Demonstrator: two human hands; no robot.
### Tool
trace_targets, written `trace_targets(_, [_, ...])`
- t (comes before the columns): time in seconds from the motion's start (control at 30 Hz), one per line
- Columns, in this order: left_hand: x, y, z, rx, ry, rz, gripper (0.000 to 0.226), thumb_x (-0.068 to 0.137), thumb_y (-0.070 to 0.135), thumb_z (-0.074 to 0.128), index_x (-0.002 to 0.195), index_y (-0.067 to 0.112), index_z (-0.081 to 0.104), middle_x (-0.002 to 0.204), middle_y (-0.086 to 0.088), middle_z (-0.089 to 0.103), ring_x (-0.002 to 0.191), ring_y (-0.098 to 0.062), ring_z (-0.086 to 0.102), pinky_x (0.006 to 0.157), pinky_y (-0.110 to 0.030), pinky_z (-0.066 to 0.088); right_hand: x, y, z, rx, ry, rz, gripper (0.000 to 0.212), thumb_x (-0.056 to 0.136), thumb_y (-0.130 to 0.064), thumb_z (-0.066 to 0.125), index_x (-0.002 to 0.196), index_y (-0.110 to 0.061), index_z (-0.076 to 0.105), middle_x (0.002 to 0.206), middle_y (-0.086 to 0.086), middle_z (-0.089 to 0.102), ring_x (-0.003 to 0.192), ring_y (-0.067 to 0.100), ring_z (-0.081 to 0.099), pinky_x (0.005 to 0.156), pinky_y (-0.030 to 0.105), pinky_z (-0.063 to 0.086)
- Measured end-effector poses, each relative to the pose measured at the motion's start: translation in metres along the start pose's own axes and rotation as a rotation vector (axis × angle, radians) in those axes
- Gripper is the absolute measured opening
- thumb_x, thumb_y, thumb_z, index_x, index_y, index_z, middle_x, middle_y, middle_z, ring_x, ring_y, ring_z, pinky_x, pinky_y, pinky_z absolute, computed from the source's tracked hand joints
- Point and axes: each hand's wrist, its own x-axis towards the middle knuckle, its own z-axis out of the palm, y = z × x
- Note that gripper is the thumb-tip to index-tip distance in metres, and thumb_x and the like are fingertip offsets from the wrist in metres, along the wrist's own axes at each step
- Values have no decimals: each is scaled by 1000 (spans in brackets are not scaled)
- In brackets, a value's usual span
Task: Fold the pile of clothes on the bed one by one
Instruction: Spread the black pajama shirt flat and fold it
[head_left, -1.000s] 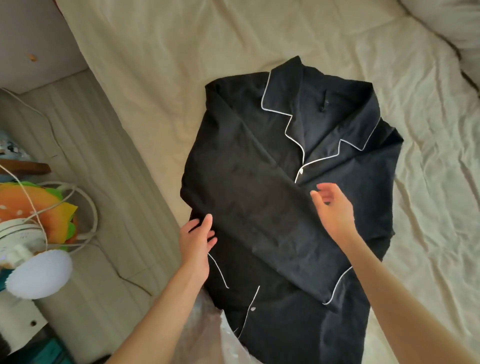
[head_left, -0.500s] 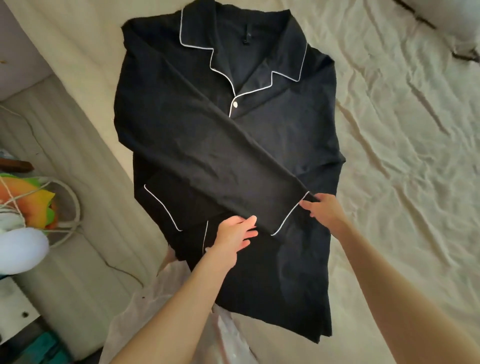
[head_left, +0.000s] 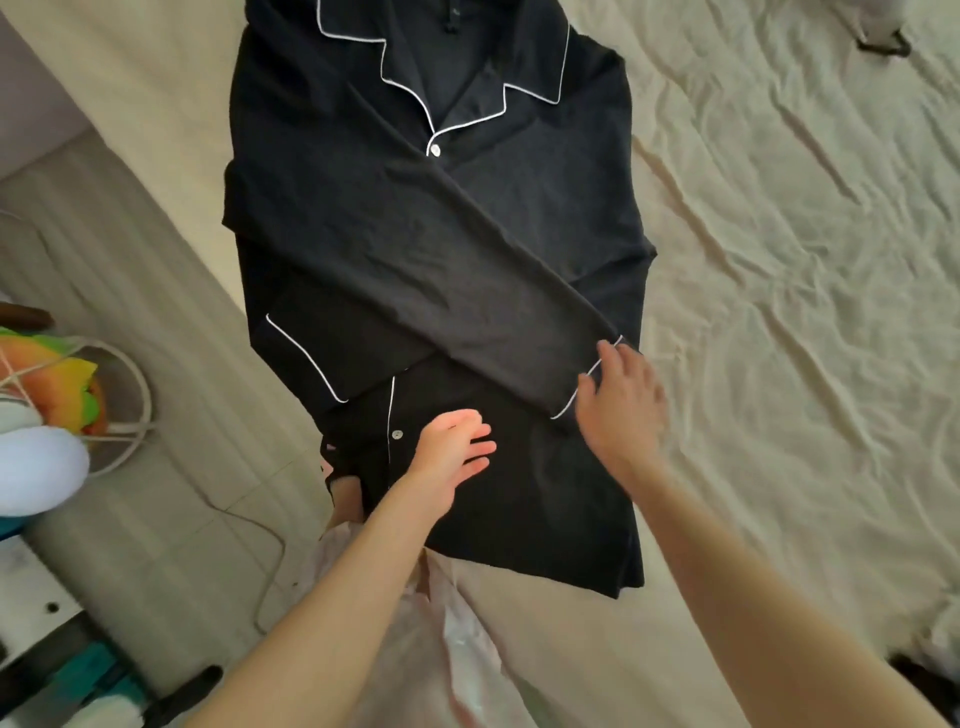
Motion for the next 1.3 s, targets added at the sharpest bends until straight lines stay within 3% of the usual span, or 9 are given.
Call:
trace_targets(0.23, [17, 14, -133, 87, 359, 180, 32, 97, 10, 46, 129, 12, 47, 125, -11, 55, 103, -21, 58, 77, -30, 50, -75, -96, 52, -74, -152, -342, 57, 98, -33, 44, 150, -24, 22, 159, 5, 17, 147, 23, 7, 116, 52, 5])
trace_targets(0.37, [52, 55, -192, 334, 464, 365, 49, 97, 14, 47, 143, 24, 32, 148, -6, 34, 132, -24, 38, 107, -40, 38, -79, -139, 69, -37, -73, -365, 63, 95, -31, 51, 150, -24, 21, 158, 7, 18, 147, 27, 10, 115, 53, 8])
trace_targets(0.47, [77, 87, -216, 456, 439, 501, 62, 96, 26, 51, 149, 26, 18, 156, -2, 19, 142, -21, 22, 112, -37, 25, -67, -152, 75, -73, -27, -318, 71, 92, -29, 55, 151, -22, 17, 159, 10, 12, 147, 30, 8, 114, 56, 12])
trace_targets(0.57, [96, 111, -224, 447, 310, 526, 72, 93, 33, 56, 150, 26, 13, 155, 0, 22, 140, -19, 26, 107, -32, 29, -58, -152, 81, -94, 40, -269, 73, 91, -27, 58, 151, -19, 18, 158, 12, 13, 146, 31, 9, 112, 58, 14])
trace_targets(0.73, [115, 104, -234, 380, 148, 525, 49, 90, 30, 62, 134, 15, 45, 119, 3, 55, 110, -11, 53, 72, -7, 42, -49, -147, 89, -123, 43, -170, 72, 93, -35, 54, 152, -19, 16, 159, 10, 12, 146, 31, 8, 112, 59, 15])
trace_targets(0.87, [123, 69, -248, 512, 7, 333, 56, 83, 38, 67, 130, 11, 52, 126, -4, 59, 117, -20, 53, 95, -28, 45, -52, -143, 94, -170, -29, -107, 71, 95, -37, 52, 152, -20, 13, 160, 9, 7, 147, 29, 5, 112, 60, 15])
trace_targets(1.1, [103, 2, -282, 582, 4, 174, 54, 81, 21, 72, 128, 2, 53, 113, -2, 58, 111, -22, 55, 82, -24, 43, -76, -128, 96, -155, -65, -68, 67, 95, -31, 51, 151, -17, 18, 160, 9, 8, 147, 27, 4, 113, 56, 18])
trace_targets(1.2, [86, -25, -293, 576, -16, 162, 45, 83, 20, 71, 123, 3, 57, 100, 4, 61, 89, -6, 59, 67, -14, 44, -91, -114, 98, -142, -108, -46, 64, 96, -28, 51, 151, -17, 20, 160, 8, 7, 147, 27, 5, 114, 53, 18])
trace_targets(1.3, [71, -47, -296, 544, 10, 156, 37, 85, 22, 68, 118, 8, 60, 95, 12, 63, 87, -2, 58, 66, -13, 43, -107, -96, 102, -138, -139, -42, 60, 96, -27, 50, 150, -17, 25, 159, 8, 10, 147, 26, 6, 115, 51, 18])
